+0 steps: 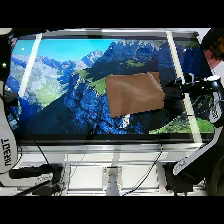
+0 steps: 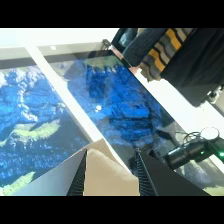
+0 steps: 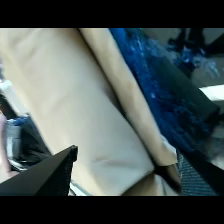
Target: Fold the clothes and pants, and hang the long-sleeved shirts on hangers.
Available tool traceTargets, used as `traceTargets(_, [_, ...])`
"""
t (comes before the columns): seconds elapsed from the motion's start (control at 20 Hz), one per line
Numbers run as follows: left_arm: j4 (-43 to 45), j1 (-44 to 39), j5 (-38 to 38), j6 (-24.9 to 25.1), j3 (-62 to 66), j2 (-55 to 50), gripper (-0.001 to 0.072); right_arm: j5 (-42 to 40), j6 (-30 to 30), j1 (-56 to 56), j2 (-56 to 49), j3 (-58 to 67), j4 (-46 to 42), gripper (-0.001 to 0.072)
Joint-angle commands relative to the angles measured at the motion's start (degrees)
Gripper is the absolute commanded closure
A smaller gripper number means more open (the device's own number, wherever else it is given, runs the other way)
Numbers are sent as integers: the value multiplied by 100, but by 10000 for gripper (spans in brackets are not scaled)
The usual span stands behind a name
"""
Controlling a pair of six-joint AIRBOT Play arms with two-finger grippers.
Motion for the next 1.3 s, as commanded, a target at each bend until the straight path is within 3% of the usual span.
traceTargets(0.0, [11, 28, -57, 2, -4, 72, 345, -15, -20, 205, -15, -17, -420, -7])
traceTargets(0.75, [9, 24, -243, 0, -4, 72, 345, 24, 164, 197, 2, 286, -31, 31])
traceTargets(1.0, [-35, 24, -245, 0, -4, 72, 345, 533, -214, -20, 31, 483, -37, 31])
traceTargets(1.25, [-98, 24, -245, 0, -4, 72, 345, 461, -221, -221, 33, 483, 111, 30])
